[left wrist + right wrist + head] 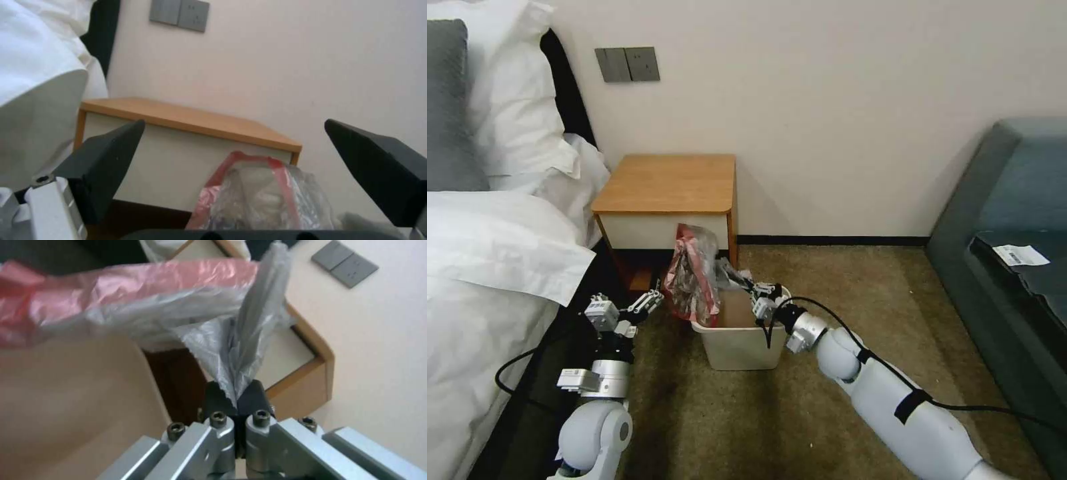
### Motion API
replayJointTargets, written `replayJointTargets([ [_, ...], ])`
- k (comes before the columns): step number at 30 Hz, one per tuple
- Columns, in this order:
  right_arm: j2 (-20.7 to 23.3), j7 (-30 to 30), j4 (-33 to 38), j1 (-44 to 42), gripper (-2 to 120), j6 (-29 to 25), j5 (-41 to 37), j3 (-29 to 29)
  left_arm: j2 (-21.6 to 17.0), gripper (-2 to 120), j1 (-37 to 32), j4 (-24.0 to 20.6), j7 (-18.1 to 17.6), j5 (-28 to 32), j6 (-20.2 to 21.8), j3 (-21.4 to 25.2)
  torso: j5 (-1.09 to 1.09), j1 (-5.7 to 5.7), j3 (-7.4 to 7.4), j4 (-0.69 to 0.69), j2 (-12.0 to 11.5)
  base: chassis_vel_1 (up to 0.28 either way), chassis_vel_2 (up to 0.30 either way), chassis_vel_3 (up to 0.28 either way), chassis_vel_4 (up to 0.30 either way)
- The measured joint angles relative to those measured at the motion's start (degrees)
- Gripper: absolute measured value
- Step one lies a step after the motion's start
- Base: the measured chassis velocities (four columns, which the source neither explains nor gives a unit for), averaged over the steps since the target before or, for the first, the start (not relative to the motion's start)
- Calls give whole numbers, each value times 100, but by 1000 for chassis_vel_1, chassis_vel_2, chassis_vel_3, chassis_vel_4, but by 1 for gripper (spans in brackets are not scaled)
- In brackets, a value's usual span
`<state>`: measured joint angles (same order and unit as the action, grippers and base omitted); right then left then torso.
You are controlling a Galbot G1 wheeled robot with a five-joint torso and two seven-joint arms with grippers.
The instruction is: Pick up the garbage bag from the table and place it over the trash can.
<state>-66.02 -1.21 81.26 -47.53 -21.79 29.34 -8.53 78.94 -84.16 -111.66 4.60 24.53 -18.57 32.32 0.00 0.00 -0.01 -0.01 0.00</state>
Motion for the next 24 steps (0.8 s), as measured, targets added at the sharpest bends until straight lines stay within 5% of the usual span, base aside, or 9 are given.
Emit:
replayJointTargets([
  [10, -195, -350, 464, 242, 0, 427, -1006, -373, 14, 100, 0, -5, 14, -19, 13, -8, -1, 0, 0, 2, 0, 0, 0, 0, 0],
  [17, -379, -1131, 788, 360, 0, 1015, -2714, -950, 21, 100, 19, 107, 20, -17, 14, -34, -1, 0, 0, 2, 0, 0, 0, 0, 0],
  [24, -651, -1422, 671, 545, 0, 1021, -2852, -1159, 35, 100, 54, 148, 21, -14, 14, -71, -1, 0, 1, 1, 0, 0, 0, 0, 0],
])
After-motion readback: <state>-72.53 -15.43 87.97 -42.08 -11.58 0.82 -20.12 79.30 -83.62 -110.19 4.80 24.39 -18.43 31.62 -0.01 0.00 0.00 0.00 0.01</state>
